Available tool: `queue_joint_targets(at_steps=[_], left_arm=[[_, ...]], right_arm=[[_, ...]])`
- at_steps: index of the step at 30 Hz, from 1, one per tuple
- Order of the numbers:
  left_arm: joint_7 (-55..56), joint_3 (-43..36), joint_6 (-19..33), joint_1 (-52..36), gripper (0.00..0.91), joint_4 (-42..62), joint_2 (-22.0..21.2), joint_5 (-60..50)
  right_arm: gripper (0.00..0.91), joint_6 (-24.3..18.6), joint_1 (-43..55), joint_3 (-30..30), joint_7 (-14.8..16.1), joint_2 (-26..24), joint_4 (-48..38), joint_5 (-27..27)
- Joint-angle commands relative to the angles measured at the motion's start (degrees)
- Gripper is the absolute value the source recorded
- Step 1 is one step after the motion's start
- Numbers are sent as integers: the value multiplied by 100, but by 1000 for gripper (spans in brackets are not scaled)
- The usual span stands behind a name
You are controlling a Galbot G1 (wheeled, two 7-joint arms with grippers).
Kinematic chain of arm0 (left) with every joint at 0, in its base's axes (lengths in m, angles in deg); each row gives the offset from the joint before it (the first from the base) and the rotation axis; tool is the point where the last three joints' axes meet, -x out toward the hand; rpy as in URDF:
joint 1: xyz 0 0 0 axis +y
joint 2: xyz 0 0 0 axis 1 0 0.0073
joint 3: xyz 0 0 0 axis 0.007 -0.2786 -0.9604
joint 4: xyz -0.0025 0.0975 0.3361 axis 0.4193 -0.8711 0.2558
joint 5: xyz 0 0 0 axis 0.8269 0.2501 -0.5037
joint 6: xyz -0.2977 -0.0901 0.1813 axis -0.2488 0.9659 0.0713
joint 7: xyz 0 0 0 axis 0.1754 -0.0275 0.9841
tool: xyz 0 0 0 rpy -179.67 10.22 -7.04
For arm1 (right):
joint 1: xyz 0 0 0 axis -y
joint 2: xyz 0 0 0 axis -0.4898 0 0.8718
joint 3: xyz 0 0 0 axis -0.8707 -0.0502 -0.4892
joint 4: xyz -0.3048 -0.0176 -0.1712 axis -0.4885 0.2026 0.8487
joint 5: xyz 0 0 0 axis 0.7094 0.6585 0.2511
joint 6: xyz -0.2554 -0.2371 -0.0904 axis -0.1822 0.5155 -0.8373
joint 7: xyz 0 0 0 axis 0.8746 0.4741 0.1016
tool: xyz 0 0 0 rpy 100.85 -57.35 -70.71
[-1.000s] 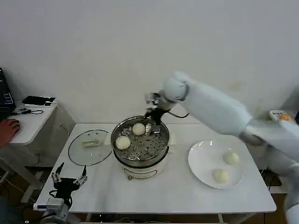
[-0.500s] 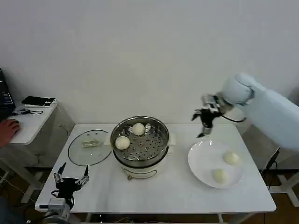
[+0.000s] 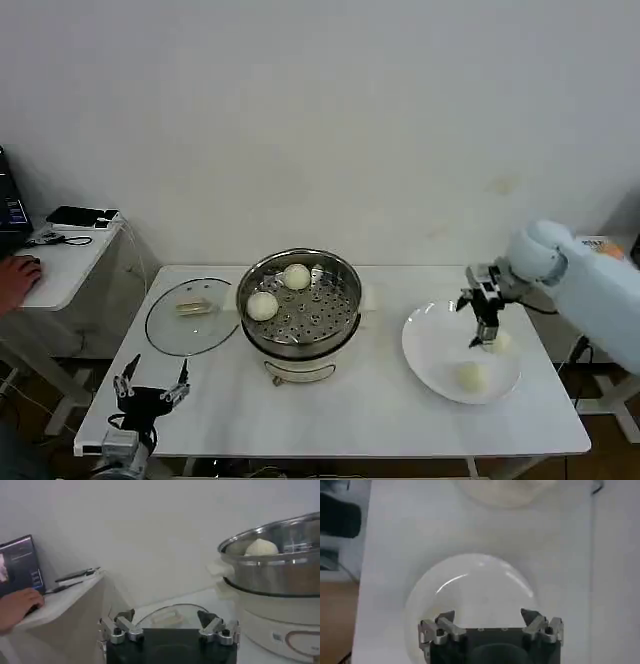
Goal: Take steamed baozi put them in steamer then cover it.
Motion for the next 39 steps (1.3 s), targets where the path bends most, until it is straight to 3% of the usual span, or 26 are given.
queue_joint_targets(at_steps=[1,39], left_arm=[[-6,-11,1,54,907,56,53,-9],[6,48,8,114,907,123,46,-19]], right_arm=[[907,-51,-637,108,21,38,-134,609],[907,-42,-1384,516,-193,348,-499,906]])
